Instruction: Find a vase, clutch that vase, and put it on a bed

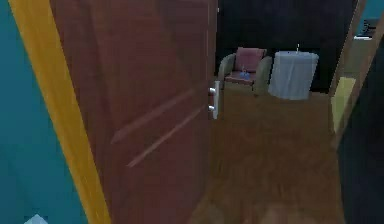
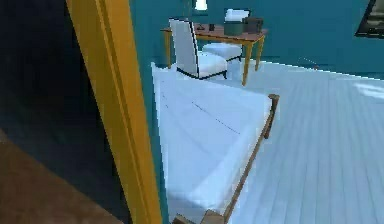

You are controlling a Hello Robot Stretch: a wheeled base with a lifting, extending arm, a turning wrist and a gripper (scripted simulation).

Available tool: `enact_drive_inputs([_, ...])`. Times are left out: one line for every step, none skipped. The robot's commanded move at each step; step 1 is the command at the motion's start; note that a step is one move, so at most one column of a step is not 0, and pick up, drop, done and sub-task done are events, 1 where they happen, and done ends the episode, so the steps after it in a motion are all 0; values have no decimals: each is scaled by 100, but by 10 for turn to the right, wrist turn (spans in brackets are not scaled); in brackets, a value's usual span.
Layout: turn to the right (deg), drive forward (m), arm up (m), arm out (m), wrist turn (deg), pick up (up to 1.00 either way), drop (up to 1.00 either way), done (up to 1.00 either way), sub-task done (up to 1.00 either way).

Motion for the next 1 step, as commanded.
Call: enact_drive_inputs([420,0,0,0,0,0,0,0,0])
